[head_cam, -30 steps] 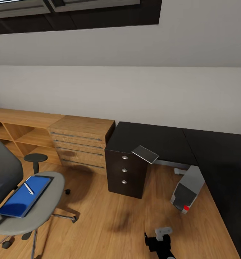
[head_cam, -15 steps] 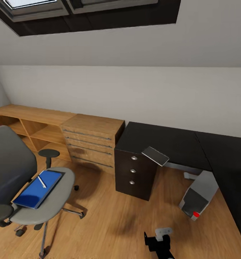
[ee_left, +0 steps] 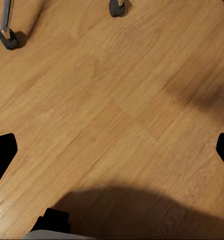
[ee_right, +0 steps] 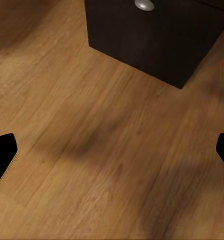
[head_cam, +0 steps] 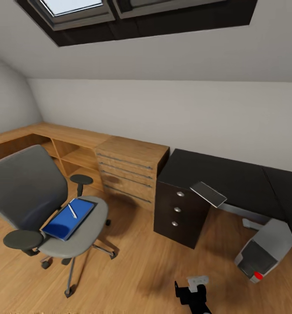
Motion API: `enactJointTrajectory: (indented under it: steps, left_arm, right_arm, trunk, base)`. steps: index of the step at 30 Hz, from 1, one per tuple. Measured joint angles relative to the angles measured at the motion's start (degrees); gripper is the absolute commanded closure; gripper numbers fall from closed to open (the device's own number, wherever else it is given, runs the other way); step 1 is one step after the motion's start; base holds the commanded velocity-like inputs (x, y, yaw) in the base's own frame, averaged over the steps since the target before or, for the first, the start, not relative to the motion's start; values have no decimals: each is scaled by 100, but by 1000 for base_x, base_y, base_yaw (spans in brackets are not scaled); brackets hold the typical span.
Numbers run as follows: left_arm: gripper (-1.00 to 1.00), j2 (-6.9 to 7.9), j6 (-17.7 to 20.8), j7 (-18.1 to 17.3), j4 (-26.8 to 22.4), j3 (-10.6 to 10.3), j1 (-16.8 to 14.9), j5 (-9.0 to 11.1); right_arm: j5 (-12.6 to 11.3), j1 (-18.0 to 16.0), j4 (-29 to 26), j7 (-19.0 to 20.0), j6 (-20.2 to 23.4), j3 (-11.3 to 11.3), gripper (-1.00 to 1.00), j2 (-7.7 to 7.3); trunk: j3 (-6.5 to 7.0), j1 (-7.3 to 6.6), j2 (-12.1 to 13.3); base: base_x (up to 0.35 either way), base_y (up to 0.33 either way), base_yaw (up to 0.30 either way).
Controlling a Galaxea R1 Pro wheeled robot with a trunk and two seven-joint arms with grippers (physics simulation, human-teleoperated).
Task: In the bedroom, organize the workspace by keeping the computer under the desk, ensuring the monitor is on the desk, placing the keyboard on the desk next to the monitor, placing the mouse on the desk next to the keyboard, moving the folder from the swivel chair onto the desk next to the mouse, stacking the notebook on top of the folder with the pen on top of the notebook, and positioning the swivel chair next to the desk.
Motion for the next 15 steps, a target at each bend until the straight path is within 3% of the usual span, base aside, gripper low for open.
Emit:
enactJointTrajectory:
  steps: [5, 15]
  left_arm:
    - [-100, -178, 8, 11, 2, -3, 0, 3]
    - [-100, -229, 11, 17, 2, -1, 0, 3]
  right_arm:
    - [0, 0, 0, 0, 1, 0, -100, 8]
    - [0, 0, -1, 0, -1, -7, -100, -2]
  trunk:
    - [0, 0, 0]
    - [0, 0, 0]
  base:
    - [0, 0, 277]
    - [0, 0, 277]
